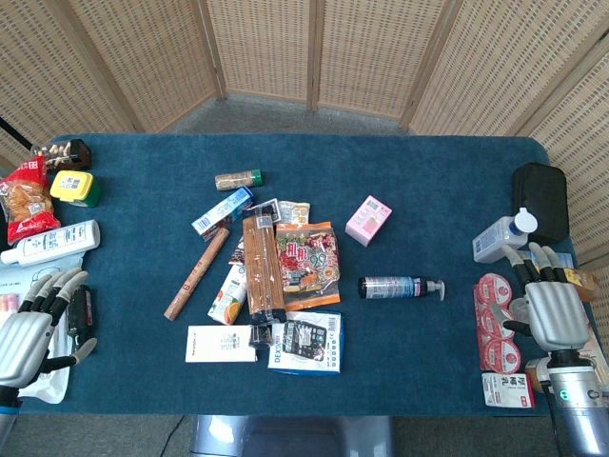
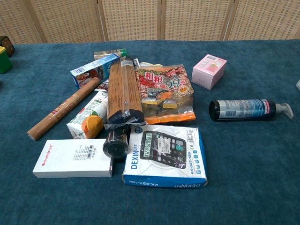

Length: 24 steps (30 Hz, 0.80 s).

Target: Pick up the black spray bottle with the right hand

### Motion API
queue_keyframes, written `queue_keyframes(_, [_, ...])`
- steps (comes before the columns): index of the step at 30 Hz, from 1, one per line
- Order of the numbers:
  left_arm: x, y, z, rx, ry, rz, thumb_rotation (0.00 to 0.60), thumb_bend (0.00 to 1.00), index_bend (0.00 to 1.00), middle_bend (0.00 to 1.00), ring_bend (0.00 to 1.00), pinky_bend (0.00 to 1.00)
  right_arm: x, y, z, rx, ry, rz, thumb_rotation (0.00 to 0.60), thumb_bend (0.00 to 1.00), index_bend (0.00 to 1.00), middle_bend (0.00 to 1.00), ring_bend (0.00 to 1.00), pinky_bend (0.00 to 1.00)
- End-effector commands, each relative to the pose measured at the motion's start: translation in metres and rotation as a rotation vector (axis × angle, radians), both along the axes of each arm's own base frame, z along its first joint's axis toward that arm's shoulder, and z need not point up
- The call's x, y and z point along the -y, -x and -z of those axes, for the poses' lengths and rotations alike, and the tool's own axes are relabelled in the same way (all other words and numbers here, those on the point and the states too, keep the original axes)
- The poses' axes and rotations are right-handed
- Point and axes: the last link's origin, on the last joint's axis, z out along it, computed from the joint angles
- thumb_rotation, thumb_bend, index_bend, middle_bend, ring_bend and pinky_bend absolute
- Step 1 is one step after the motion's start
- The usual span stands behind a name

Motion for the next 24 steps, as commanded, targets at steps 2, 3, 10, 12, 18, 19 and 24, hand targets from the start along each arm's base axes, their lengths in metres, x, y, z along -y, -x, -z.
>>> queue_keyframes(2, [-0.002,-0.001,0.001,0.0,0.004,0.004,0.6,0.31,0.0,0.0,0.0,0.0,0.0,-0.002,0.002,0.012,0.006,-0.003,0.519,0.3,0.0,0.2,0.0,0.0])
queue_keyframes(3, [-0.002,-0.001,0.002,0.001,0.005,0.004,0.6,0.3,0.0,0.0,0.0,0.0,0.0,-0.002,0.002,0.016,0.007,-0.004,0.519,0.3,0.0,0.2,0.0,0.0])
queue_keyframes(10, [-0.003,-0.003,-0.002,0.007,-0.001,0.013,0.6,0.3,0.0,0.0,0.0,0.0,-0.003,-0.011,0.005,0.02,-0.012,-0.045,0.519,0.31,0.0,0.2,0.0,0.0])
queue_keyframes(12, [-0.005,-0.003,-0.003,0.008,0.002,0.018,0.6,0.3,0.0,0.0,0.0,0.0,-0.002,-0.015,0.007,0.014,-0.027,-0.056,0.516,0.31,0.0,0.2,0.0,0.0])
queue_keyframes(18, [-0.013,-0.005,-0.003,0.005,0.021,0.04,0.6,0.3,0.0,0.0,0.0,0.0,0.007,-0.037,0.031,-0.031,-0.157,-0.093,0.513,0.3,0.0,0.13,0.0,0.0])
queue_keyframes(19, [-0.015,-0.005,-0.003,0.004,0.024,0.044,0.6,0.3,0.0,0.0,0.0,0.0,0.01,-0.041,0.038,-0.043,-0.183,-0.1,0.511,0.3,0.0,0.12,0.0,0.0])
queue_keyframes(24, [-0.018,-0.003,-0.005,0.007,0.029,0.045,0.6,0.3,0.0,0.0,0.0,0.0,0.025,-0.056,0.065,-0.073,-0.266,-0.111,0.508,0.3,0.0,0.1,0.0,0.0])
